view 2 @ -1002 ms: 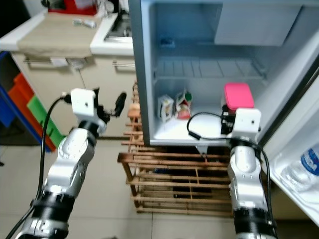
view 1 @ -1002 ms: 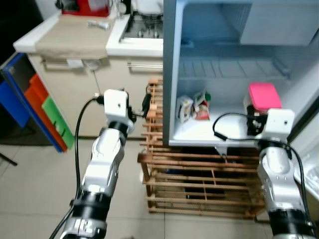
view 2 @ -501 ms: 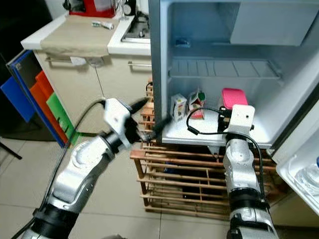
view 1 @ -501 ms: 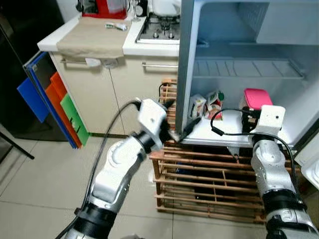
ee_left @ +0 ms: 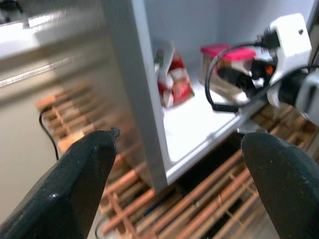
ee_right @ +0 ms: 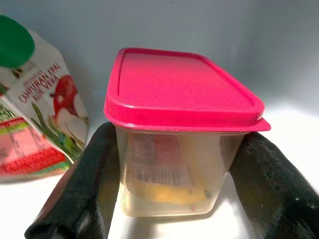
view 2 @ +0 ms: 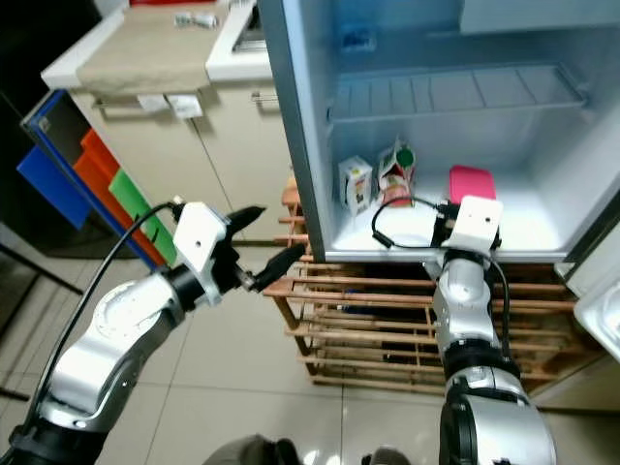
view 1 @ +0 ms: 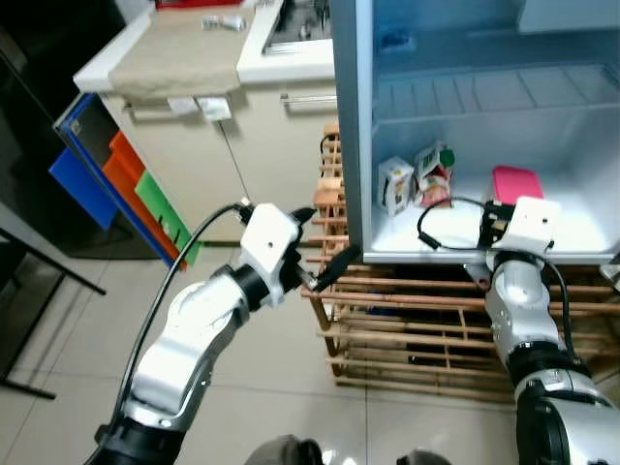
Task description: Restocking fridge
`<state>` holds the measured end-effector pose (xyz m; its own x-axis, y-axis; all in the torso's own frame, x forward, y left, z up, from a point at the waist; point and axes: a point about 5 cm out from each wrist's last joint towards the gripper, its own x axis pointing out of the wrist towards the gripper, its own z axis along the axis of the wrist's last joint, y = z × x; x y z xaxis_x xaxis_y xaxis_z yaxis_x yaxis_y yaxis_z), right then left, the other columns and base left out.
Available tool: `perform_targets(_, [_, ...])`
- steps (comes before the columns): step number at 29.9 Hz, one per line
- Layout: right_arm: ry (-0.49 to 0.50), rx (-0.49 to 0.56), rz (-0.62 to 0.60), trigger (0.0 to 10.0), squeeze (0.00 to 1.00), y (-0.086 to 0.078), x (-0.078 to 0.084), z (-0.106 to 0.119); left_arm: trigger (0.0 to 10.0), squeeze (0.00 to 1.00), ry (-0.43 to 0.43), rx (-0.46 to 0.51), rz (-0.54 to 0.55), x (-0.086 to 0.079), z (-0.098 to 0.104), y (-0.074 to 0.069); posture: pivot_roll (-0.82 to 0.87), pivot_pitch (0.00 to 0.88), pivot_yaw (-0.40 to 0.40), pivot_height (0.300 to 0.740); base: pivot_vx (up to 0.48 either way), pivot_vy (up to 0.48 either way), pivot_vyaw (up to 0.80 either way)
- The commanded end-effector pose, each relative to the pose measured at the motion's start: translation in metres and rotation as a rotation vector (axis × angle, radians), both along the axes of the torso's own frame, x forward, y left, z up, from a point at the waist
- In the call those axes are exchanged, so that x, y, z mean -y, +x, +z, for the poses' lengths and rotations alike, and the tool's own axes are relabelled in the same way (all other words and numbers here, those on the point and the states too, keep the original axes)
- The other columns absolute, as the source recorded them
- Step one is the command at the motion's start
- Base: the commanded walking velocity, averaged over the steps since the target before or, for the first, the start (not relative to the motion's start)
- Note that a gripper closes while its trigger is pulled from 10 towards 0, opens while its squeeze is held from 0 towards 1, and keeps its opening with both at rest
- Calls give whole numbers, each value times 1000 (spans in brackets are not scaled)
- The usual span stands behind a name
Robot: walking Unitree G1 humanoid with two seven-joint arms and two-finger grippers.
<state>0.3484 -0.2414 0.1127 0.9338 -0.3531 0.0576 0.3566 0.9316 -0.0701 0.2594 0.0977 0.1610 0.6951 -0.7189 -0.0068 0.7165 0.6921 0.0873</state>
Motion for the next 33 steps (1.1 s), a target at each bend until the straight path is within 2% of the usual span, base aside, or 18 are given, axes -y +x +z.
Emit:
perform_targets(1, [-7, 19, 18, 10000, 0, 2, -5, 2, 10000, 0, 2, 8, 18, -8, 6, -4, 113, 219, 211, 740, 0, 0, 0])
perform_targets(7, [-66, 62, 55, 10000, 0, 11, -6, 19, 10000, 0, 15, -35, 25, -12, 5, -16, 129, 252, 226, 740, 0, 0, 0])
perform_targets(13, [-179, 22, 65, 10000, 0, 16, -6, 23, 10000, 0, 24, -76, 35, -13, 2, -23, 130, 267, 231, 740, 0, 0, 0])
perform_targets(16, [-184, 2, 148, 10000, 0, 21, -14, 24, 10000, 0, 10, -94, 38, -9, 3, -28, 124, 270, 223, 740, 0, 0, 0])
perform_targets(18, [-184, 1, 158, 10000, 0, 21, -16, 24, 10000, 0, 8, -97, 39, -9, 3, -28, 123, 270, 222, 740, 0, 0, 0])
perform_targets(19, [-180, 0, 153, 10000, 353, 21, -15, 24, 10000, 0, 6, -99, 39, -8, 3, -29, 120, 269, 216, 740, 0, 0, 0])
perform_targets(20, [-175, 2, 144, 10000, 1000, 21, -13, 24, 10000, 0, 4, -102, 40, -6, 2, -29, 116, 266, 211, 740, 0, 0, 0])
perform_targets(26, [-161, 28, 133, 10000, 1000, 22, -8, 31, 10000, 0, -5, -110, 51, -4, 2, -30, 103, 258, 201, 740, 0, 0, 0])
perform_targets(28, [-137, 42, 116, 10000, 1000, 23, -6, 35, 10000, 0, -42, -119, 46, -3, 3, -30, 103, 253, 194, 740, 0, 0, 0])
perform_targets(33, [-114, 76, 111, 10000, 1000, 25, -12, 40, 10000, 0, -31, -101, 47, -5, 5, -26, 111, 231, 180, 740, 0, 0, 0])
